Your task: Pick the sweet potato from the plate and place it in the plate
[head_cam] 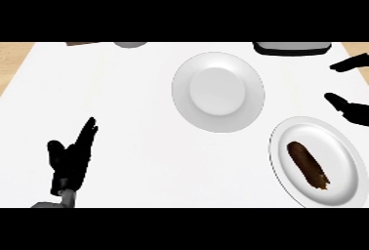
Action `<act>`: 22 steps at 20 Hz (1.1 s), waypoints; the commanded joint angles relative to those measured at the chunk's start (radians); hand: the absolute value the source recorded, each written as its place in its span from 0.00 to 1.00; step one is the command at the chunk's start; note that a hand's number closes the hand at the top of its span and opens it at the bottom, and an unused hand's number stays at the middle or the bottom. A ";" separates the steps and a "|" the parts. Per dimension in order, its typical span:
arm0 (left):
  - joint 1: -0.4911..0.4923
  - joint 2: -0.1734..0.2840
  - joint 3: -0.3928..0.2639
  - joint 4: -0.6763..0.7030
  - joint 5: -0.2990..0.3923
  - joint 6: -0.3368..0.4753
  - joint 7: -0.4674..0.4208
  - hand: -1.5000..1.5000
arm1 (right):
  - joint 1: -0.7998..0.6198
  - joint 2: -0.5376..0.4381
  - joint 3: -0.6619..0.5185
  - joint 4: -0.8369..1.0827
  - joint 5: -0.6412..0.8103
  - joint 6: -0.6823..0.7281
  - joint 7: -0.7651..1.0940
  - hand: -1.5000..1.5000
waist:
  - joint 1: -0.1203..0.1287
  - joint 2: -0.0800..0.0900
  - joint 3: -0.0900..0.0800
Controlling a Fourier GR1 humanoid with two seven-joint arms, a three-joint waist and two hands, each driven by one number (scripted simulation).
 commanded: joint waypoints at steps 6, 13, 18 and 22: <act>0.027 -0.078 -0.064 -0.032 0.013 -0.045 0.060 0.50 | 0.131 -0.073 -0.155 0.108 -0.015 0.113 -0.370 0.00 | 0.006 0.003 -0.002; 0.020 -0.064 -0.032 -0.026 0.032 -0.067 0.065 0.50 | 0.153 -0.282 -0.034 -0.040 0.199 0.225 -0.172 0.00 | 0.002 0.003 -0.006; -0.006 -0.067 -0.018 -0.008 0.026 -0.064 0.079 0.50 | 0.207 -0.297 0.068 -0.244 0.317 0.265 0.021 0.00 | -0.005 0.002 -0.006; -0.023 -0.080 -0.030 -0.011 0.005 -0.056 0.106 0.50 | 0.233 -0.238 0.121 -0.346 0.418 0.262 0.189 0.00 | 0.000 0.003 -0.004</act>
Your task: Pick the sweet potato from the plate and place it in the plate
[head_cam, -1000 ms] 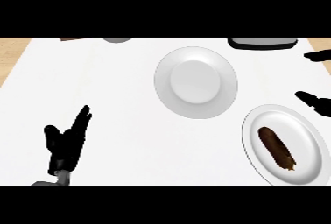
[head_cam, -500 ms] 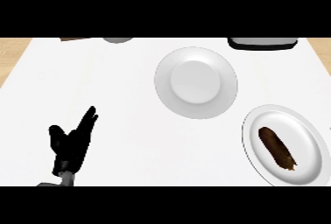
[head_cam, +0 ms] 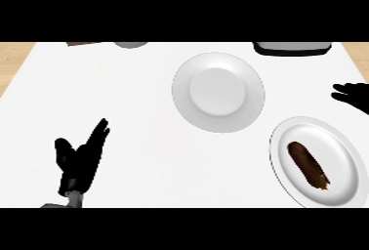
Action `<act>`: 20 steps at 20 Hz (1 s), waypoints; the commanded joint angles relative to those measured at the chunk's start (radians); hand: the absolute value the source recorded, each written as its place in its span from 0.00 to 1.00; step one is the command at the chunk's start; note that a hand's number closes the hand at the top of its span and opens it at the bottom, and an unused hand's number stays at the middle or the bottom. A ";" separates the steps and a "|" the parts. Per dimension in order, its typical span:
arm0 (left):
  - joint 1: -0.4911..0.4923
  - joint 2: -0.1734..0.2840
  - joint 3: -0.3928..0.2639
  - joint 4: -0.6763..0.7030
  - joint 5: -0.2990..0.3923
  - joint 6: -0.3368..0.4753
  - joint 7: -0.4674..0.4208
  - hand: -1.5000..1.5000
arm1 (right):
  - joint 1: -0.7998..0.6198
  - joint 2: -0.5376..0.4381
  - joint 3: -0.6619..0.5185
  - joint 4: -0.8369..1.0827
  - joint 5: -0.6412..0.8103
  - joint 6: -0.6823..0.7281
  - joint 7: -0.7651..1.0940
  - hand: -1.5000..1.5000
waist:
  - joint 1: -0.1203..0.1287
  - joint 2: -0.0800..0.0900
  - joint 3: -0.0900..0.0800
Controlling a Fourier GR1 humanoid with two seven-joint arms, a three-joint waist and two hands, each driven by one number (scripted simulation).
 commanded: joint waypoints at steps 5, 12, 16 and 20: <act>0.011 -0.033 0.001 0.019 0.004 -0.039 -0.006 0.50 | 0.051 0.116 0.130 -0.162 0.202 0.046 0.238 0.00 | 0.007 0.006 -0.003; 0.046 -0.015 0.023 -0.024 0.009 -0.081 0.016 0.50 | 0.101 0.187 0.170 -0.115 0.374 0.050 0.265 0.00 | 0.007 0.005 -0.003; -0.019 -0.046 0.017 -0.013 -0.031 -0.044 0.072 0.50 | 0.061 0.254 0.200 -0.008 0.430 0.068 0.217 0.00 | 0.010 0.007 -0.003; -0.005 -0.086 0.017 0.036 -0.047 -0.049 0.012 0.50 | 0.162 0.331 0.249 -0.070 0.512 0.025 0.259 0.00 | 0.004 0.006 -0.003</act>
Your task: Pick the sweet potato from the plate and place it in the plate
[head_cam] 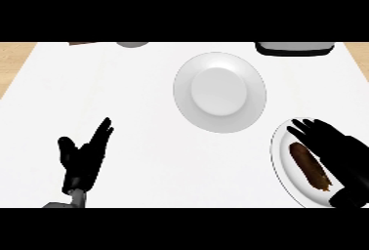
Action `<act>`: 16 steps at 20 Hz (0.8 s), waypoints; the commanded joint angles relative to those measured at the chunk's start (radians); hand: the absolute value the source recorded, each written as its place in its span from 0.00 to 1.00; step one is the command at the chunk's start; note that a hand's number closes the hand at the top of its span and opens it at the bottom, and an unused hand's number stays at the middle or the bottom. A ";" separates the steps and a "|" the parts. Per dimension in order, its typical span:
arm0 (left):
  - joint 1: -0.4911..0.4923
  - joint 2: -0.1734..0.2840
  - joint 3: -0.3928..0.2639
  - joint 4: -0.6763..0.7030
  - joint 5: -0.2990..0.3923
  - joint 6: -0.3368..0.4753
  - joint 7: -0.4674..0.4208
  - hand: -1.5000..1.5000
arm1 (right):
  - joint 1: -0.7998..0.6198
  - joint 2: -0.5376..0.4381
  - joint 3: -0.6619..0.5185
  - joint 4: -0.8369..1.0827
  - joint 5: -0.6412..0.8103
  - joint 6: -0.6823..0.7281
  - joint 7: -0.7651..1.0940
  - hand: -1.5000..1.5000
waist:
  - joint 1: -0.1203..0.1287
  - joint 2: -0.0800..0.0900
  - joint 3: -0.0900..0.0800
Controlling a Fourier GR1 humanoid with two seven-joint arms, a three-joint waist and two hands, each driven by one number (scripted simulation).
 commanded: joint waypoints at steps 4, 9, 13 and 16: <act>-0.017 -0.032 0.002 0.008 -0.014 -0.011 0.045 0.50 | 0.085 0.100 0.063 0.087 0.175 -0.122 -0.064 0.00 | -0.001 0.004 -0.004; -0.015 -0.036 0.023 0.033 -0.015 -0.034 0.030 0.50 | 0.018 0.113 0.022 0.110 0.259 -0.086 -0.015 0.00 | 0.001 0.004 -0.005; 0.003 -0.038 0.040 -0.002 -0.028 -0.032 0.034 0.50 | 0.047 0.136 -0.021 0.152 0.298 -0.121 -0.054 0.00 | 0.000 0.003 -0.005; -0.040 -0.009 0.079 0.035 -0.001 -0.075 0.049 0.50 | -0.010 0.140 -0.033 0.215 0.301 -0.090 -0.083 0.00 | 0.002 0.005 -0.005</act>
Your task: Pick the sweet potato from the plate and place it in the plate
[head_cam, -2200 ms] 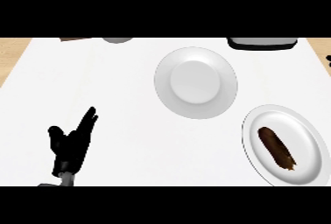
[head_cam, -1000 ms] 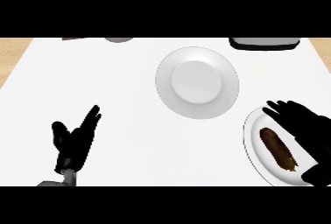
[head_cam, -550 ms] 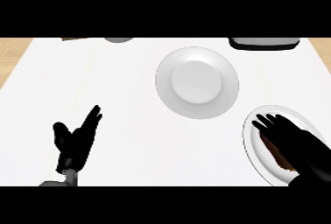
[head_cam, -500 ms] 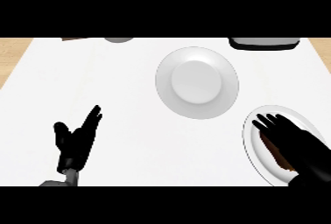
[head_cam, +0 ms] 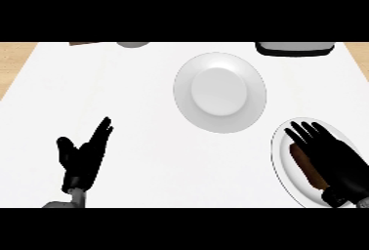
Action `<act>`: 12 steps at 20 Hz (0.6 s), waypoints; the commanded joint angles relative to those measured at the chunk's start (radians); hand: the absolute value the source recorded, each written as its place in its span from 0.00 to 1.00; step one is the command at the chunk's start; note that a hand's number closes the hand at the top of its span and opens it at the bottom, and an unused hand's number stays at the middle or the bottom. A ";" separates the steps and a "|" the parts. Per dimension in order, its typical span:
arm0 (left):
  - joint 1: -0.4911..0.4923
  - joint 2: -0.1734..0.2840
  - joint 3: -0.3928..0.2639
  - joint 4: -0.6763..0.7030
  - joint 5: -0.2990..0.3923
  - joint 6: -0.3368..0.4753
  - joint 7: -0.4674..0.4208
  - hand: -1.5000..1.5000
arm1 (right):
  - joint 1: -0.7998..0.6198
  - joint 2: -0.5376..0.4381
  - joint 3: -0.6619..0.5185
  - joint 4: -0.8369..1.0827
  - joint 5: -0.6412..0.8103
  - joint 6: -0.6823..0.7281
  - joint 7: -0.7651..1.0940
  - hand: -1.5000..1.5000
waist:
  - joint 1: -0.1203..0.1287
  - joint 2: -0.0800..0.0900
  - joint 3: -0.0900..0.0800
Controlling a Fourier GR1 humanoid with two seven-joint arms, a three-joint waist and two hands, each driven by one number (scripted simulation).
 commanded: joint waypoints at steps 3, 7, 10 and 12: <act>-0.030 -0.014 0.021 0.045 -0.001 -0.023 0.031 0.50 | -0.025 0.053 -0.012 0.112 0.069 -0.005 -0.048 0.00 | -0.001 0.006 -0.006; 0.091 -0.011 0.000 -0.010 -0.022 -0.050 -0.036 0.50 | -0.072 0.066 -0.033 0.119 0.086 0.041 -0.051 0.00 | 0.001 0.005 -0.006; 0.023 -0.012 0.013 -0.011 -0.021 -0.024 0.042 0.50 | -0.070 0.012 0.005 0.199 0.135 0.026 -0.123 1.00 | 0.000 0.006 -0.006; 0.037 -0.030 0.008 -0.029 -0.006 -0.027 0.066 0.50 | -0.068 0.038 0.028 0.171 0.173 -0.013 -0.124 1.00 | 0.001 0.005 -0.006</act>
